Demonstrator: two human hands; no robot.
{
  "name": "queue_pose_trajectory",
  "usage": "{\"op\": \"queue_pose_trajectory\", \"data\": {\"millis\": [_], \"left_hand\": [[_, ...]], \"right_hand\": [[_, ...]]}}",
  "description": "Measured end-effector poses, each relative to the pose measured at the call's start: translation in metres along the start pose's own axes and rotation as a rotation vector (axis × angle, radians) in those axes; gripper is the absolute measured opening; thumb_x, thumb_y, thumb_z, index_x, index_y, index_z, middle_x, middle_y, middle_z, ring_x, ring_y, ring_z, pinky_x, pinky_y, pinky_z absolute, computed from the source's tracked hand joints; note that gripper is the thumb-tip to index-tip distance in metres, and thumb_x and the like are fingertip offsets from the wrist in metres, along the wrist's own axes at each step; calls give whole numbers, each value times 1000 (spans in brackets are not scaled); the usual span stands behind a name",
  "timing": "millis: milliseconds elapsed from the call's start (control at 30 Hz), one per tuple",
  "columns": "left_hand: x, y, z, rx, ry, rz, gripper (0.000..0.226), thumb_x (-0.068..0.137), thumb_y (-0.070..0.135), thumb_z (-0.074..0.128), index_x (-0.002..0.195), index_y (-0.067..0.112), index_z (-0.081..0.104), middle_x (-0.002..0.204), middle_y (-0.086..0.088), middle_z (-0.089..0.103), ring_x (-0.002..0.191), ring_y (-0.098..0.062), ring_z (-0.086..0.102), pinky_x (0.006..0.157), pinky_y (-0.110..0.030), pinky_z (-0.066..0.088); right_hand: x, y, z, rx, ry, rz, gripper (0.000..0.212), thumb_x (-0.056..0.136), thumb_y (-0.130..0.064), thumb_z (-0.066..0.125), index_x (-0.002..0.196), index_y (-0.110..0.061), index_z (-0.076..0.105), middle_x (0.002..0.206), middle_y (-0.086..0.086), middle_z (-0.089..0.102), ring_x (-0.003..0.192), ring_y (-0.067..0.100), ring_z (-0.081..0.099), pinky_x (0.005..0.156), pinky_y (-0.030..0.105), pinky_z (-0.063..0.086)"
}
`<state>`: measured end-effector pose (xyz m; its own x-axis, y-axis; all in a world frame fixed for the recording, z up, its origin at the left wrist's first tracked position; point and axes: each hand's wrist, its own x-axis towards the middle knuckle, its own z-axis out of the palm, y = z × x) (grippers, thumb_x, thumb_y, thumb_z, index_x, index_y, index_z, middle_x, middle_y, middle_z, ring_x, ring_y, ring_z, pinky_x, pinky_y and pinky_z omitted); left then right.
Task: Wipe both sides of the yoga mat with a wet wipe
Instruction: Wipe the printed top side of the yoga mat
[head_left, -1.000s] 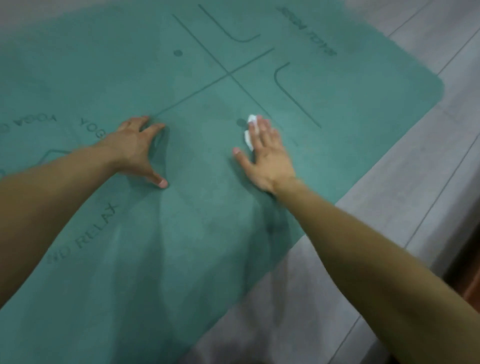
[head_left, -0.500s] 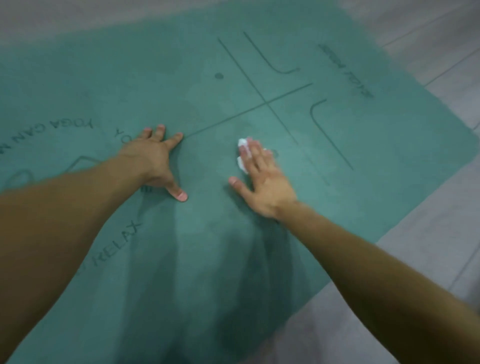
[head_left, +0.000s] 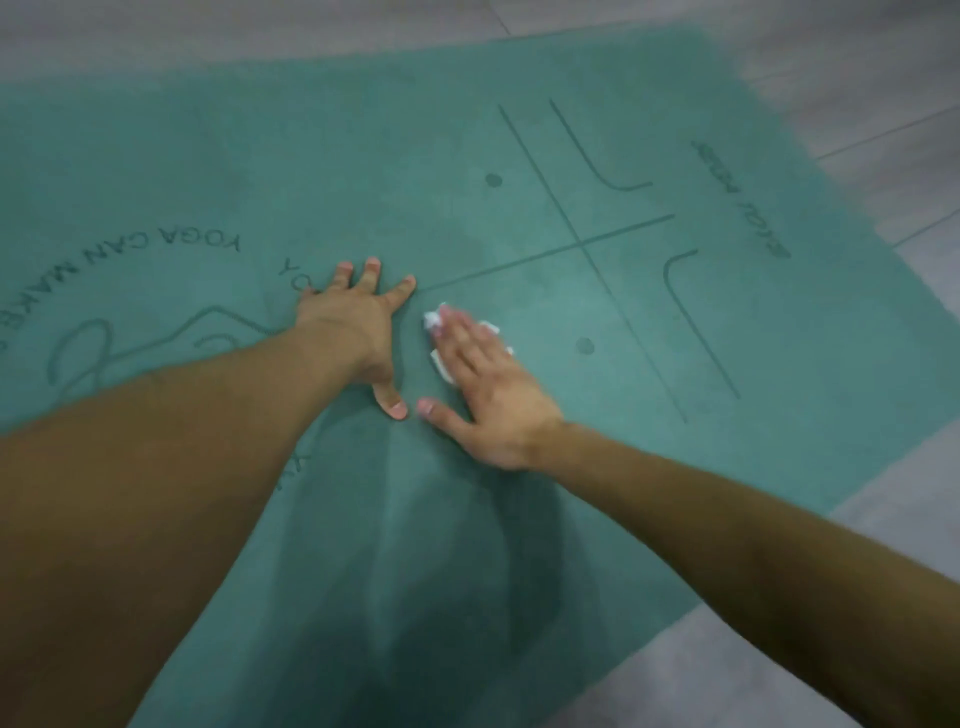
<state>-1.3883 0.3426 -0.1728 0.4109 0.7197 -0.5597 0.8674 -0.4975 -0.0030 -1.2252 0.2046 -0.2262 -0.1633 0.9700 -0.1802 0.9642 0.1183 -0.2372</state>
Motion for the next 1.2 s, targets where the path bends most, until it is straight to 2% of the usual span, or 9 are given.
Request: {"op": "queue_pose_trajectory", "data": {"millis": [100, 233, 300, 500, 700, 867, 933, 1100, 1200], "left_hand": [[-2, 2, -4, -7, -6, -4, 180, 24, 79, 93, 162, 45, -18, 174, 0, -20, 161, -33, -6, 124, -62, 25], [-3, 3, -1, -9, 1, -7, 178, 25, 79, 93, 162, 46, -16, 173, 0, -20, 161, -32, -8, 125, -61, 22], [-1, 0, 0, -23, 9, 7, 178, 24, 79, 92, 162, 46, -15, 174, 0, -20, 161, -32, -9, 126, -62, 19], [4, -7, 6, -32, 40, 40, 178, 20, 87, 86, 161, 48, -15, 173, 3, -20, 162, -28, -10, 128, -59, 15], [4, -8, 6, -32, 46, 46, 177, 21, 85, 87, 161, 49, -15, 173, 3, -21, 161, -27, -11, 128, -59, 13], [6, -8, 8, -28, 48, 40, 179, 18, 88, 84, 160, 49, -17, 173, 4, -22, 161, -27, -11, 128, -59, 14], [6, -8, 6, -25, 48, 46, 179, 18, 89, 84, 160, 49, -17, 173, 3, -21, 162, -27, -11, 128, -59, 14], [4, -8, 5, -35, 53, 46, 177, 21, 86, 87, 161, 49, -15, 173, 3, -21, 162, -27, -11, 128, -59, 13], [5, -9, 6, -42, 49, 53, 178, 21, 86, 87, 161, 49, -15, 173, 3, -21, 161, -27, -11, 128, -59, 13]], "right_hand": [[5, 11, -14, -63, -19, -149, 81, 106, -66, 27, 169, -19, 6, 177, -1, 0, 162, 10, -7, 133, 41, 4], [8, 119, -42, -96, 31, 499, 95, 96, -77, 3, 168, -15, -4, 176, 3, -9, 162, 15, -12, 132, 40, -3], [9, 122, -41, -68, 10, 625, 101, 94, -81, 2, 167, -12, -11, 175, 6, -17, 160, 18, -19, 131, 41, -6], [4, 19, -7, -65, -42, -169, 86, 105, -71, 24, 168, -20, -6, 176, -2, -10, 161, 11, -13, 133, 40, 1], [16, 141, -51, -13, 32, 635, 97, 94, -80, 2, 168, -18, -6, 176, 1, -12, 161, 13, -14, 131, 38, -6], [35, 27, -15, -1, -35, -31, 88, 102, -76, 19, 169, -23, -4, 176, -6, -11, 160, 8, -16, 132, 36, -2], [38, 42, -22, -43, -14, -121, 79, 106, -68, 22, 169, -26, -1, 176, -8, -5, 161, 7, -9, 133, 37, 0], [39, 157, -58, -7, 54, 657, 92, 97, -76, 5, 169, -18, -2, 177, 1, -8, 162, 14, -9, 132, 39, -4], [53, 97, -35, 57, 100, 542, 102, 93, -83, 8, 168, -15, -2, 176, 1, -10, 162, 16, -12, 131, 37, -7]]}}
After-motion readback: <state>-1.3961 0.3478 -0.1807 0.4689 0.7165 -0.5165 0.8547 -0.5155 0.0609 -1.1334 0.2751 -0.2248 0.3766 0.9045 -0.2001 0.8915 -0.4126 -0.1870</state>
